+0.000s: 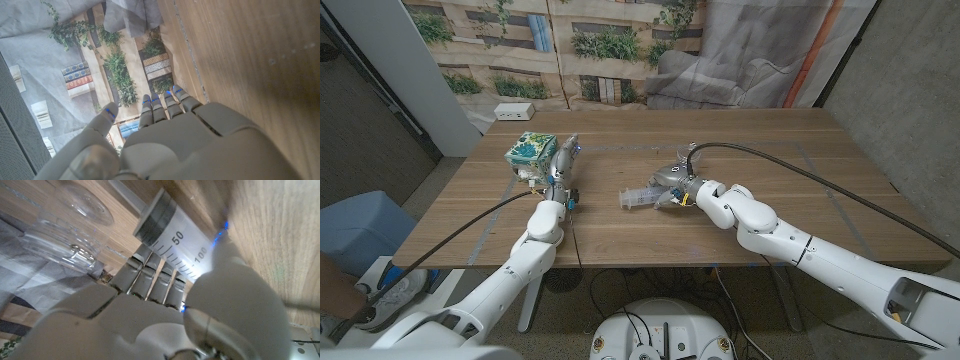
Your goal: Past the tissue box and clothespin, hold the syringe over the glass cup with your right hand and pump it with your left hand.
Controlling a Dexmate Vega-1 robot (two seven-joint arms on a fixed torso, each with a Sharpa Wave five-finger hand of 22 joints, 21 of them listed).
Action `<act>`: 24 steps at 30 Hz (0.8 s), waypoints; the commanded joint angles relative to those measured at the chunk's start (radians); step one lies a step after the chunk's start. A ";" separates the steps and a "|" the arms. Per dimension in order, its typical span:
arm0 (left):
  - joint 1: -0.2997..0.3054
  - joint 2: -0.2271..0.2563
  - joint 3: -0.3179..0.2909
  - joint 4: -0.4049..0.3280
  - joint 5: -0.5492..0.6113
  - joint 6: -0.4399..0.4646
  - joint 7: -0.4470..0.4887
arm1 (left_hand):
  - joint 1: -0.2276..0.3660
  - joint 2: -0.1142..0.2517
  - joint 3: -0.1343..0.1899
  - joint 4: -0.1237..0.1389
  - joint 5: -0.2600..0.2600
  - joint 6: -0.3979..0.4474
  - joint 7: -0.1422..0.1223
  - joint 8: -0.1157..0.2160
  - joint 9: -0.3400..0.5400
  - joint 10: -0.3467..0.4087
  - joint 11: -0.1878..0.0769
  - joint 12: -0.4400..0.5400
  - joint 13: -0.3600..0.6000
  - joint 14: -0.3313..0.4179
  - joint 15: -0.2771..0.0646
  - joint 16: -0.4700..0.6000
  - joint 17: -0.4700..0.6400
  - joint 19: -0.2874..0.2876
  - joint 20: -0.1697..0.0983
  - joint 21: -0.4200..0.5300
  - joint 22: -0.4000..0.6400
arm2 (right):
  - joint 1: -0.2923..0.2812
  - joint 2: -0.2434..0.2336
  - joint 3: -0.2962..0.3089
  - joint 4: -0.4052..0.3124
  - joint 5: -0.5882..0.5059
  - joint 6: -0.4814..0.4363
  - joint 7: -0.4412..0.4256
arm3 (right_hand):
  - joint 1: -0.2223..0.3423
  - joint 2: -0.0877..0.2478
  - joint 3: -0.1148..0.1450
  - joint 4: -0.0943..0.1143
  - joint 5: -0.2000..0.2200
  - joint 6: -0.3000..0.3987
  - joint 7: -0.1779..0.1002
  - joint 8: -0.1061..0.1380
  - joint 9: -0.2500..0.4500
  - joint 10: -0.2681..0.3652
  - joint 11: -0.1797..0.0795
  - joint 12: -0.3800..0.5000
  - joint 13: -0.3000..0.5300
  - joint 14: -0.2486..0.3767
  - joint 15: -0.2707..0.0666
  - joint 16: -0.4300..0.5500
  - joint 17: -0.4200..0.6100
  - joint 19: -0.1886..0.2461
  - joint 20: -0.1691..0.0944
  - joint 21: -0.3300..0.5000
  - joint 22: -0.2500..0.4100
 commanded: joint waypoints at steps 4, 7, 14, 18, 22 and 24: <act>-0.021 -0.024 0.010 0.048 -0.006 -0.018 -0.011 | -0.007 0.069 0.002 0.010 -0.001 0.011 0.000 0.007 0.003 0.015 -0.001 0.004 0.002 0.011 -0.027 0.002 0.002 0.014 -0.020 0.003 0.006 | 0.065 -0.002 -0.016 -0.048 0.001 -0.024 0.248 | -0.052 -0.010 -0.031 0.002 0.018 -0.152 -0.012 -0.002 0.001 -0.169 0.023 -0.006 0.002 -0.145 -0.104 -0.012 0.004 -0.068 0.004 -0.012 -0.002; -0.021 -0.024 0.011 0.046 -0.007 -0.013 -0.007 | -0.007 0.069 0.003 0.010 -0.001 0.012 0.001 0.007 0.003 0.015 -0.001 0.004 0.002 0.011 -0.027 0.002 0.002 0.015 -0.020 0.003 0.006 | 0.081 -0.002 -0.016 -0.051 0.016 -0.020 0.297 | -0.063 -0.025 -0.041 0.004 0.023 -0.239 -0.015 -0.009 -0.001 -0.240 0.035 -0.004 0.002 -0.215 -0.079 -0.017 -0.001 -0.113 0.038 -0.018 -0.003; -0.028 -0.026 0.016 0.045 0.001 -0.003 0.003 | -0.009 0.068 0.003 0.011 -0.001 0.012 0.000 0.007 0.003 0.015 -0.001 0.003 0.002 0.015 -0.026 0.003 0.002 0.015 -0.019 0.003 0.006 | 0.115 -0.008 -0.020 -0.066 0.029 -0.017 0.398 | -0.081 -0.049 -0.050 0.005 0.040 -0.413 0.007 -0.010 -0.004 -0.420 0.067 -0.003 0.002 -0.365 -0.014 -0.018 -0.026 -0.251 0.099 -0.025 -0.008; -0.034 -0.034 0.020 0.052 0.007 -0.008 0.010 | -0.010 0.068 0.004 0.012 -0.001 0.013 0.001 0.007 0.003 0.016 0.000 0.003 0.002 0.014 -0.026 0.002 0.002 0.016 -0.019 0.003 0.006 | 0.126 -0.013 -0.017 -0.075 0.039 -0.020 0.442 | -0.095 -0.063 -0.052 0.007 0.053 -0.521 0.034 -0.011 -0.006 -0.511 0.079 0.001 0.002 -0.450 0.026 -0.019 -0.046 -0.327 0.114 -0.027 -0.011; -0.035 -0.035 0.023 0.051 0.011 -0.008 0.012 | -0.010 0.068 0.004 0.012 -0.001 0.013 0.000 0.007 0.003 0.015 0.000 0.003 0.002 0.013 -0.025 0.001 0.002 0.016 -0.019 0.003 0.006 | 0.131 -0.026 -0.009 -0.079 0.054 0.001 0.442 | -0.113 -0.074 -0.057 0.010 0.061 -0.600 0.050 -0.012 -0.009 -0.567 0.101 0.004 0.002 -0.514 0.056 -0.019 -0.062 -0.371 0.124 -0.025 -0.013; -0.035 -0.037 0.023 0.050 0.010 -0.008 0.013 | -0.010 0.068 0.005 0.012 -0.001 0.013 0.000 0.007 0.003 0.016 0.000 0.003 0.002 0.013 -0.026 0.001 0.001 0.016 -0.020 0.002 0.006 | 0.130 -0.031 -0.004 -0.083 0.061 0.005 0.444 | -0.113 -0.075 -0.056 0.009 0.063 -0.618 0.051 -0.014 -0.010 -0.581 0.104 0.002 0.001 -0.518 0.060 -0.017 -0.065 -0.377 0.119 -0.024 -0.013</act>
